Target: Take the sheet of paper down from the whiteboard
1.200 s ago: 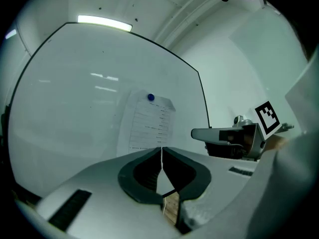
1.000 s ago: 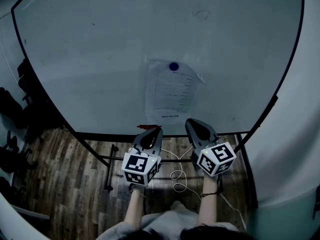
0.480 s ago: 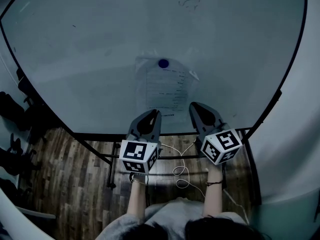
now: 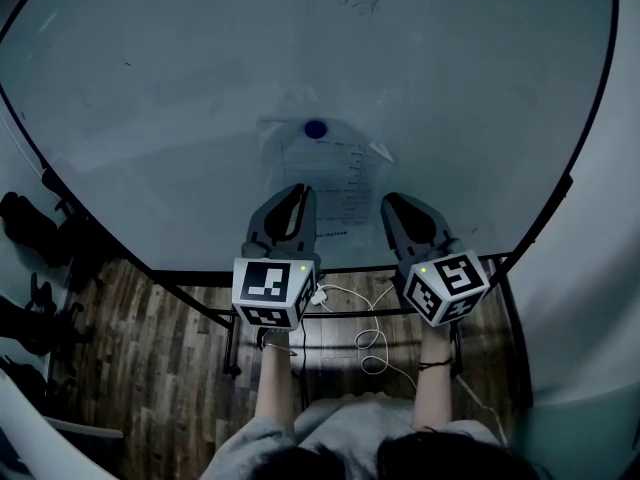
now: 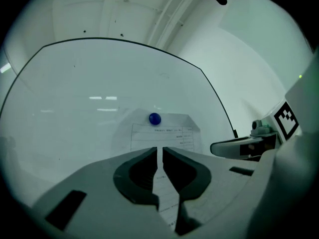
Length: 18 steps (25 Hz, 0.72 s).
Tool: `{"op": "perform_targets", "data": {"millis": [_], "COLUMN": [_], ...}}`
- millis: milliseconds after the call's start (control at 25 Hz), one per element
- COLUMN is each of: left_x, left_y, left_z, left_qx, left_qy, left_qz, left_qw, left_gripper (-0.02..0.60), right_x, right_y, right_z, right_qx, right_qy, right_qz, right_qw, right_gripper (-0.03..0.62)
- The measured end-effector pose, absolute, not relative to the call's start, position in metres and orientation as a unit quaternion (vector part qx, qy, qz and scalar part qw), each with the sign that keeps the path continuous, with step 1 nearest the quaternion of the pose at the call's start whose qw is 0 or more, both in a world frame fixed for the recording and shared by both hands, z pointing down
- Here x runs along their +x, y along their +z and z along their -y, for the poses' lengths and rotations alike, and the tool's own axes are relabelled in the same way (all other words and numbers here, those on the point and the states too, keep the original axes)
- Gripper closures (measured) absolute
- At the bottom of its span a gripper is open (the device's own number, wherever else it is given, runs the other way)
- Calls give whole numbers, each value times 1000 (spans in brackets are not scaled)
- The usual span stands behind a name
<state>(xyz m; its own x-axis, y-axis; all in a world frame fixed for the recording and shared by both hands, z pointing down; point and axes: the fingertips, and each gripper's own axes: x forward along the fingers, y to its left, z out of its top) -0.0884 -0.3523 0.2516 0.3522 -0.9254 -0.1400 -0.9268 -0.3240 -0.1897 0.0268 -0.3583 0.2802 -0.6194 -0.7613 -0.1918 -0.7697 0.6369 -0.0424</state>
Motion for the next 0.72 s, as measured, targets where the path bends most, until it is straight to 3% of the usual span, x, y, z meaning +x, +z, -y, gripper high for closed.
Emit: {"op": "perform_targets", "data": {"millis": [160,280,480,720], "left_x": [-88,-88,-83,-74], "left_y": [231,222,208,194], "left_z": [361,368,376,389], "left_qx": [-802,-799,-800,-795], "left_qy": [-5,-9,-4,-13], "left_qz": [-576,-577,-572,-572], "left_qw": [156,170,182,204], "left_gripper": [560,554,543,491], "right_x": [28,26,25,25], "right_y": [275,275,277,275], "right_z": [364,369,375,386], "right_qx": [-442,-444,-453,-452], "right_qy": [25,23,15,12], "right_qz": [-891,-890,-885,-885], "right_qw": [100,103,104,108], "right_gripper": [591,544,522,507]}}
